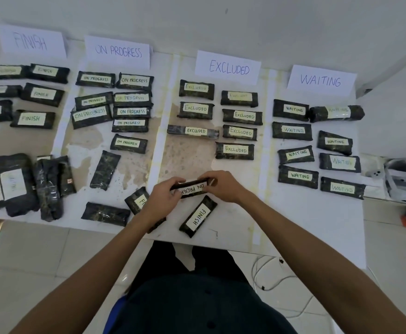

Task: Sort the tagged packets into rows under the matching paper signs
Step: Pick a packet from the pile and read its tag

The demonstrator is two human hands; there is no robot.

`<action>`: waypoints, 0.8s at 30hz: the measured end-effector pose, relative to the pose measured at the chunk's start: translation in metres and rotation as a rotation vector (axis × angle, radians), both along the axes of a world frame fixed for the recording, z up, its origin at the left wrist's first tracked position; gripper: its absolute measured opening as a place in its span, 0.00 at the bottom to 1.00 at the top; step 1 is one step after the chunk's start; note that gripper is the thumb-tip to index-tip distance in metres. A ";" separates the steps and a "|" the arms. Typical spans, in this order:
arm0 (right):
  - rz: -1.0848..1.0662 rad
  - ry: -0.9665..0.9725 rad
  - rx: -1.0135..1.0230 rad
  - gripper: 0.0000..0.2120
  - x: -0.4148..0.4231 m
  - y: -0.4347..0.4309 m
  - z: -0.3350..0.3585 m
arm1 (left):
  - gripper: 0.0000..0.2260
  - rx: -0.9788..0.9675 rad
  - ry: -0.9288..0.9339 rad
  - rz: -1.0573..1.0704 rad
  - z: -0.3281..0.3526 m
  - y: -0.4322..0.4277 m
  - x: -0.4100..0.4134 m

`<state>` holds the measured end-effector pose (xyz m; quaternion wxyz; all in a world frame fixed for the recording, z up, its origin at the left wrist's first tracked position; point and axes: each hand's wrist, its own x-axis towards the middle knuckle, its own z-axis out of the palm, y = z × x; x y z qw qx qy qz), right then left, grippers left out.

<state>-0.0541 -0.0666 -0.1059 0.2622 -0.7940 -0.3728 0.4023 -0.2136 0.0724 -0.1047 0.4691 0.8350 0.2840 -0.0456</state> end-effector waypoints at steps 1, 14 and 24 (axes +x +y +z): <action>-0.025 0.042 -0.012 0.13 -0.001 -0.001 0.000 | 0.14 -0.027 -0.002 0.047 0.001 0.002 0.000; -0.621 0.234 0.185 0.24 -0.039 0.033 0.019 | 0.12 -0.466 0.160 0.297 0.016 0.013 -0.008; -0.193 0.094 0.078 0.26 -0.099 0.113 0.036 | 0.18 -0.429 0.066 0.340 0.031 0.056 -0.056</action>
